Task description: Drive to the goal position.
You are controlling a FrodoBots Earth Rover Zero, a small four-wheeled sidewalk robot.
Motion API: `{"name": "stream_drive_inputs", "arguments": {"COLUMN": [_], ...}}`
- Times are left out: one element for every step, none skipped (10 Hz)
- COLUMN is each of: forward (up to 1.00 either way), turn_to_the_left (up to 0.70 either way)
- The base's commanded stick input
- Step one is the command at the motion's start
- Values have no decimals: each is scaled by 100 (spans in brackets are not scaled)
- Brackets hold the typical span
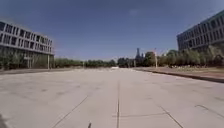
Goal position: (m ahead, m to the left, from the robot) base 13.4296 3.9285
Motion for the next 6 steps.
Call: {"name": "stream_drive_inputs", "arguments": {"forward": [51, 15, 6, 16, 47, 67], "turn_to_the_left": [-45, -65, -45, -31, -54, -38]}}
